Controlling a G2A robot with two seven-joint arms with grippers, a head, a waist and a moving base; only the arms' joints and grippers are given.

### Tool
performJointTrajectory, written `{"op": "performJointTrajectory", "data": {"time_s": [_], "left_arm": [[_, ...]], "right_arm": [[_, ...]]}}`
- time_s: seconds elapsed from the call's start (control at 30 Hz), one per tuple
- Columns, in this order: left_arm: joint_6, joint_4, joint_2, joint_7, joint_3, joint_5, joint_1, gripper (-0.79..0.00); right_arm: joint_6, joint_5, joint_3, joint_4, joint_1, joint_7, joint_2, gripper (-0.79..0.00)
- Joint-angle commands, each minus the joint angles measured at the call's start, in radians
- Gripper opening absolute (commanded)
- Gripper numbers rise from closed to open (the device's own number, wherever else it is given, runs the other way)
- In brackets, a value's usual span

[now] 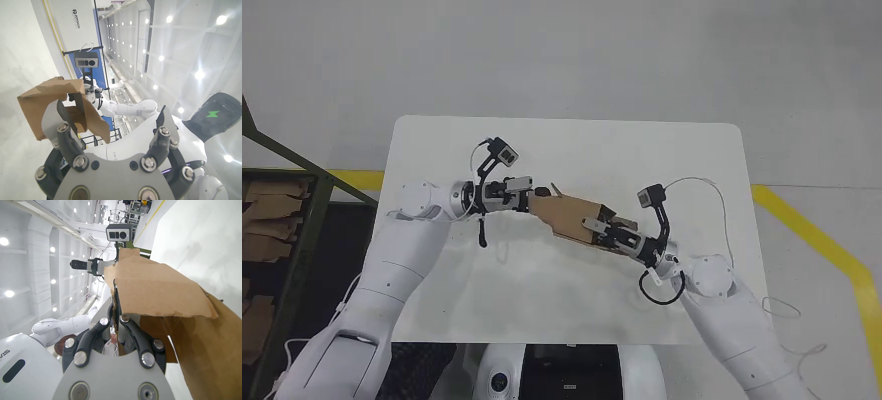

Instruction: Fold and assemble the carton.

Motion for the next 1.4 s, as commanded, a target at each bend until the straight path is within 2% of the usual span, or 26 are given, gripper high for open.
{"op": "performJointTrajectory", "data": {"time_s": [0.0,0.37,0.67,1.0,1.37], "left_arm": [[-0.003,0.006,0.001,0.003,-0.007,-0.002,-0.002,0.0],[-0.018,0.034,0.004,0.031,-0.041,-0.012,-0.023,0.0],[-0.014,0.039,-0.001,0.035,-0.019,0.002,-0.024,0.0],[0.001,0.043,-0.005,0.02,0.006,0.018,-0.013,0.0],[0.027,-0.007,-0.011,0.001,0.034,0.006,0.008,0.0]], "right_arm": [[0.009,0.002,0.0,0.0,0.0,0.015,0.001,-0.785],[0.03,0.055,-0.005,0.002,-0.002,0.108,0.008,-0.785],[0.026,0.062,-0.027,-0.006,0.009,0.149,0.008,-0.785],[0.004,0.098,-0.015,0.057,0.042,0.12,0.006,-0.785],[-0.002,0.091,-0.026,0.064,0.054,0.093,0.002,-0.785]]}}
